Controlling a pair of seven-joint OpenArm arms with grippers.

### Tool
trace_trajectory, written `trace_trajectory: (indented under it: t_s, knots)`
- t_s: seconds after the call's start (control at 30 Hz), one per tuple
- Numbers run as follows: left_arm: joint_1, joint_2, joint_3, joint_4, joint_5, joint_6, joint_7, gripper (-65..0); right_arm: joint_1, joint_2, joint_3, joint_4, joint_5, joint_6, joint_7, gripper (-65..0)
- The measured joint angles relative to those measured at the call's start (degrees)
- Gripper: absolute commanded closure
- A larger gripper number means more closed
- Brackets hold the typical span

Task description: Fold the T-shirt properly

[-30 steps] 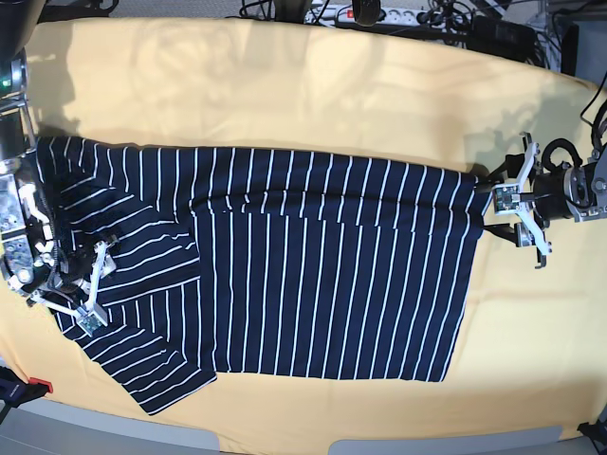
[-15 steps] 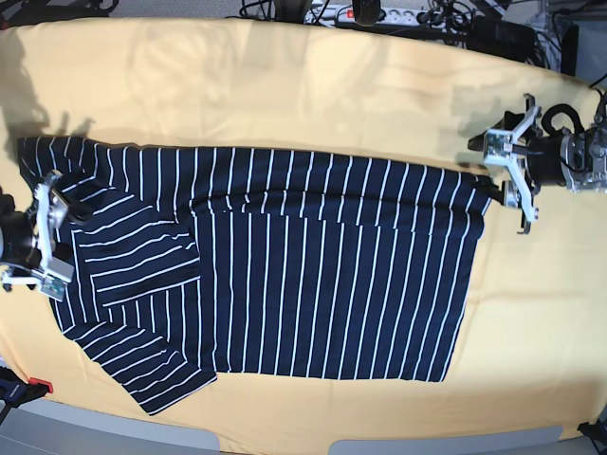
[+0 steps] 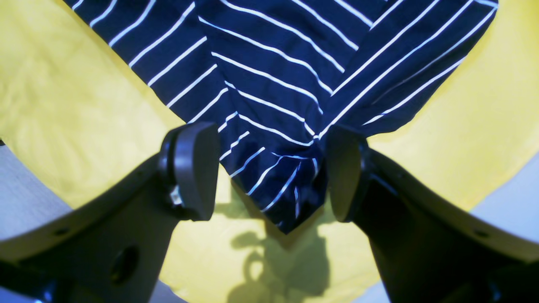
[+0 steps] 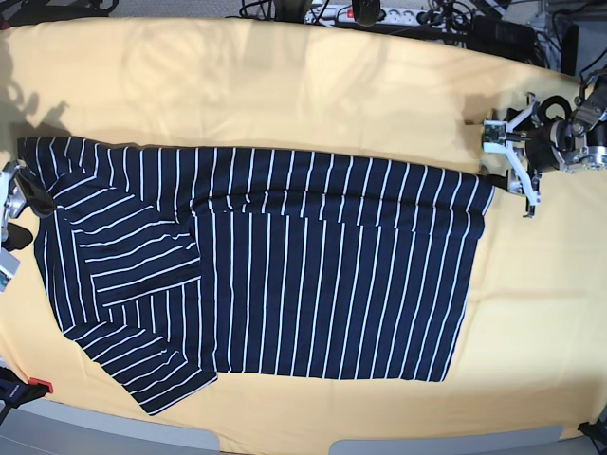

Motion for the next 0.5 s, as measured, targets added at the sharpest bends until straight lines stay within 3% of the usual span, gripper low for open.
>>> trace_trajectory:
  t_s: [0.07, 0.23, 0.5]
  knots:
    - [-0.4, 0.8, -0.1, -0.6, 2.8, 0.1, -2.4, -34.3, -0.7, -1.2, 0.1, 0.0, 0.1, 0.0, 0.0, -40.0]
    - [-0.4, 1.5, -0.1, -0.7, 3.3, 3.1, -2.0, -34.3, -3.2, -3.2, 0.0, 0.0, -0.3, 0.0, -0.4, -39.9]
    - [-5.5, 3.1, 0.8, -4.9, 3.8, 2.5, -3.4, -34.3, -4.8, -4.2, 0.0, 0.0, -0.2, 0.0, -0.6, -40.0]
